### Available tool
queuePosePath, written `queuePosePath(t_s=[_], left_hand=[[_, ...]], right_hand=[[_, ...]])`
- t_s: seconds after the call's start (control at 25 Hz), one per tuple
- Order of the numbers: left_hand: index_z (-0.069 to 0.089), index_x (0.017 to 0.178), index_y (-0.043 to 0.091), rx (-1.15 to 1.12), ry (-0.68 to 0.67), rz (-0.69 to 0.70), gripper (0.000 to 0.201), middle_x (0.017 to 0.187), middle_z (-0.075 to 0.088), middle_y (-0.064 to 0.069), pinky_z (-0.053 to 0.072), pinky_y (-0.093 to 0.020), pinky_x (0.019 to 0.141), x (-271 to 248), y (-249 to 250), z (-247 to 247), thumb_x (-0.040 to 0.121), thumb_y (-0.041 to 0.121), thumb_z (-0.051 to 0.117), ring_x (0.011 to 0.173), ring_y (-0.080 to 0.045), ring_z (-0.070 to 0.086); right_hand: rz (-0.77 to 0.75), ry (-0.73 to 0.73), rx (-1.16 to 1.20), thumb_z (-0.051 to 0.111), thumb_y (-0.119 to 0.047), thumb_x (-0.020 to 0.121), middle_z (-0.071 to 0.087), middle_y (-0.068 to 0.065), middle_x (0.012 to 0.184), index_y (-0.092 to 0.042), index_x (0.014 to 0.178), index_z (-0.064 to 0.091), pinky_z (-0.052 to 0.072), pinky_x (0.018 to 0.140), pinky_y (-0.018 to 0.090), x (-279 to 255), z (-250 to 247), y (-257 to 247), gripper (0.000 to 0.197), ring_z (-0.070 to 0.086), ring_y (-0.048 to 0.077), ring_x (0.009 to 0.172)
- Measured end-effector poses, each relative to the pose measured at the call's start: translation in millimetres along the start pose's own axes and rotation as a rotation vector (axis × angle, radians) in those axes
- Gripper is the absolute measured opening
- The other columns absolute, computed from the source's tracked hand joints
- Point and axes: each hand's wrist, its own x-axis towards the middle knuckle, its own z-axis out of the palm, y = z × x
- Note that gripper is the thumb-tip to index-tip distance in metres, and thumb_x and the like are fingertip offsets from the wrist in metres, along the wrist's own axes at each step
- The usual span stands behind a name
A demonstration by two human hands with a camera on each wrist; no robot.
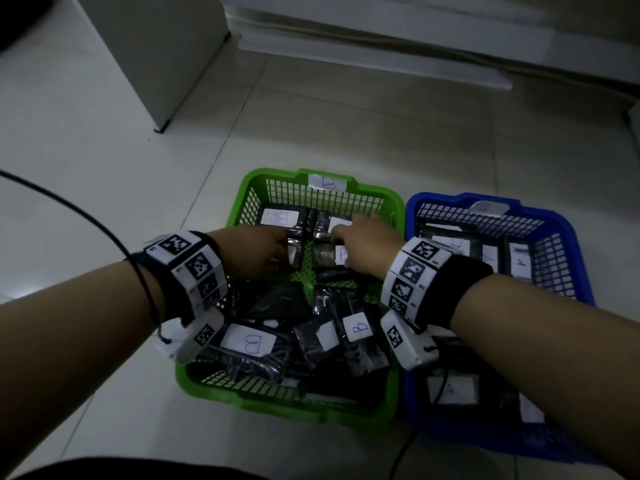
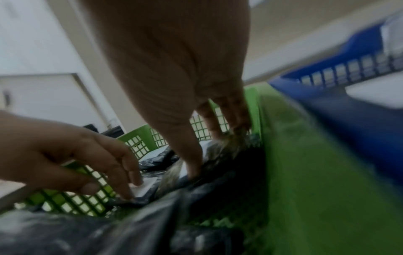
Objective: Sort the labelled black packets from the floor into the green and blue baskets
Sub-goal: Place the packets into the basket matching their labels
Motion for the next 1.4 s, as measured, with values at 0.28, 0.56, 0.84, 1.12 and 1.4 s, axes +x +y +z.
queuePosePath(t_s=[0.28,0.56,0.84,1.12,1.4], left_hand=[[0.052,0.132,0.027,-0.05,-0.037,0.008,0.039,0.136,0.041,-0.001,0.041,-0.031,0.103,-8,1,1,0.094,0.036,0.049,0.122,-0.021,0.049],[0.041,0.136,0.022,-0.2,-0.238,0.032,0.081,0.124,0.058,0.002,0.041,-0.023,0.094,-17,14,-6,0.069,0.053,0.075,0.114,-0.019,0.056],[0.048,0.126,0.023,-0.206,0.063,-0.031,0.051,0.121,0.056,0.001,0.045,-0.027,0.09,-19,4,-2,0.08,0.028,0.068,0.11,-0.019,0.056],[0.048,0.101,0.017,-0.18,0.393,-0.119,0.027,0.11,0.048,-0.002,0.046,-0.034,0.066,-21,6,-7,0.078,0.015,0.062,0.091,-0.024,0.054],[0.047,0.111,0.011,-0.129,0.335,-0.187,0.041,0.113,0.051,-0.009,0.045,-0.035,0.082,-18,-1,-9,0.08,0.033,0.064,0.1,-0.027,0.054]], right_hand=[[-0.005,-0.046,0.112,0.063,-0.021,0.087,0.045,0.012,0.122,-0.018,0.126,0.052,0.048,0.082,0.034,-3,-1,-6,0.04,0.054,0.03,0.107],[-0.249,-0.289,-0.102,0.042,-0.003,0.095,0.053,-0.001,0.129,-0.027,0.131,0.058,0.038,0.081,0.025,-14,-5,-24,0.046,0.053,0.025,0.118],[-0.21,-0.298,-0.06,0.047,-0.017,0.096,0.06,0.005,0.129,-0.018,0.128,0.06,0.046,0.084,0.027,-9,-11,-18,0.035,0.058,0.024,0.113],[-0.193,-0.268,0.035,0.063,-0.043,0.086,0.068,0.012,0.113,-0.007,0.112,0.068,0.053,0.087,0.037,-11,8,-21,0.045,0.064,0.028,0.102],[-0.185,-0.321,0.155,0.072,-0.027,0.082,0.066,0.019,0.106,0.003,0.116,0.061,0.05,0.074,0.034,-11,6,-18,0.047,0.061,0.033,0.099]])
